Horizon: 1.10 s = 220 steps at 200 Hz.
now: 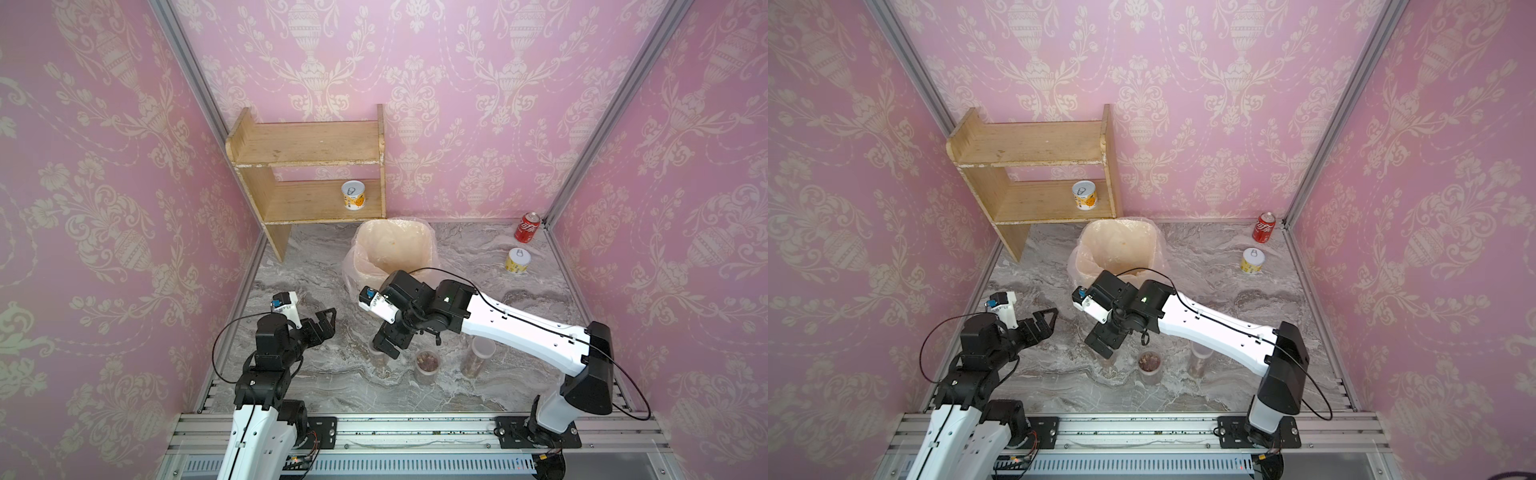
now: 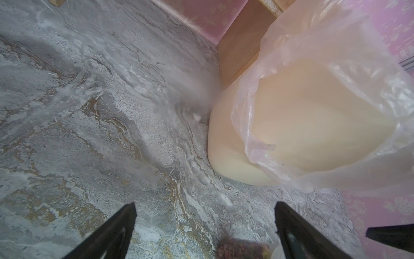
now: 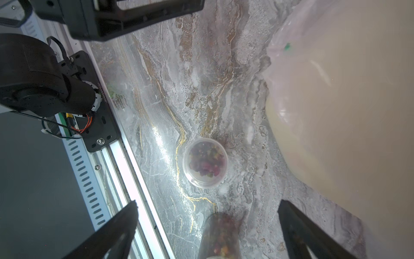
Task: Empty the moldy dried flower tea in the jars
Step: Pick up the jar from the center of the board.
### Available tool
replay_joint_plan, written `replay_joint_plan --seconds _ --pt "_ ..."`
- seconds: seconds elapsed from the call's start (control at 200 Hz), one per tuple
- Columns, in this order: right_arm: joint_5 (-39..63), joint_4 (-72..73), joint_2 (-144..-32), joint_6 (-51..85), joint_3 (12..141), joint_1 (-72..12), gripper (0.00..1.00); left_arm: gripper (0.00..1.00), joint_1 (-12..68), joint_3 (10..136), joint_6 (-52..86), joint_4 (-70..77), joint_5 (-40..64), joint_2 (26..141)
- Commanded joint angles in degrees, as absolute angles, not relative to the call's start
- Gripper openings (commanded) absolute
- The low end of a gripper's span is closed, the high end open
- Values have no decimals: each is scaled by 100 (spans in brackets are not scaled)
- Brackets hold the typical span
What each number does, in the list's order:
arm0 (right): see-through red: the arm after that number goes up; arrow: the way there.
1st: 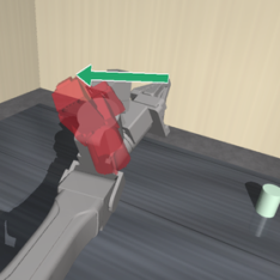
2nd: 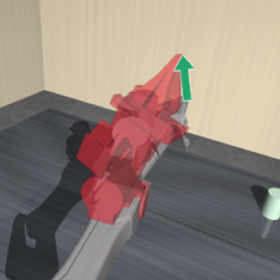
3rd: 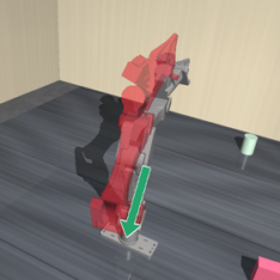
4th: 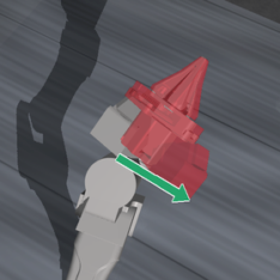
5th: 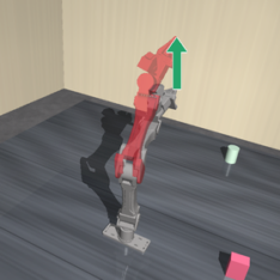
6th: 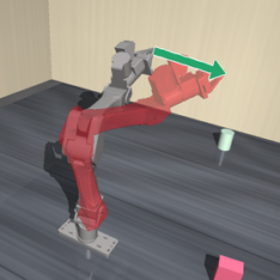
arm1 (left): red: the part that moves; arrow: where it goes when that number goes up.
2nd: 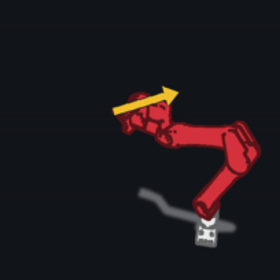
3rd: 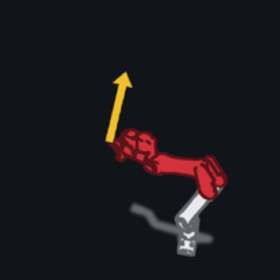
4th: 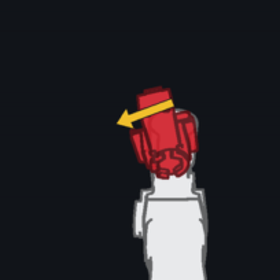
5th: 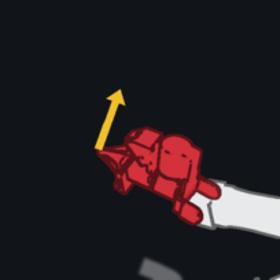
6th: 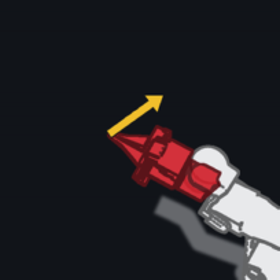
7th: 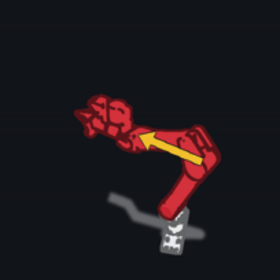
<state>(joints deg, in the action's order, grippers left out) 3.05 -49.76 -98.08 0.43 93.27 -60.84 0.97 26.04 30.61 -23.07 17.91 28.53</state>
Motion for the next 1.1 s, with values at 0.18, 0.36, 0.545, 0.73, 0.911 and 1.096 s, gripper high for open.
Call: replay_joint_plan --seconds 0.18,0.36,0.545,0.73,0.911,1.096 --pt "382 -5566 -10726 135 9987 -6166 97 99 149 2444 3044 -1775 2184 2960" --pt "344 -5708 -11024 133 10176 -6170 94 99 148 2365 2957 -1722 1929 2730" --pt "354 -5833 -11209 98 10261 -6187 90 99 149 2338 3056 -1736 1880 2733" --pt "313 -5862 -11380 90 10302 -6223 86 99 146 2395 3015 -1748 1898 2829" --pt "265 -5731 -11484 134 10360 -6232 78 99 157 2559 2887 -1798 2097 2978" --pt "69 -5783 -11575 147 10433 -6241 68 99 167 2887 2639 -2047 2243 3262"
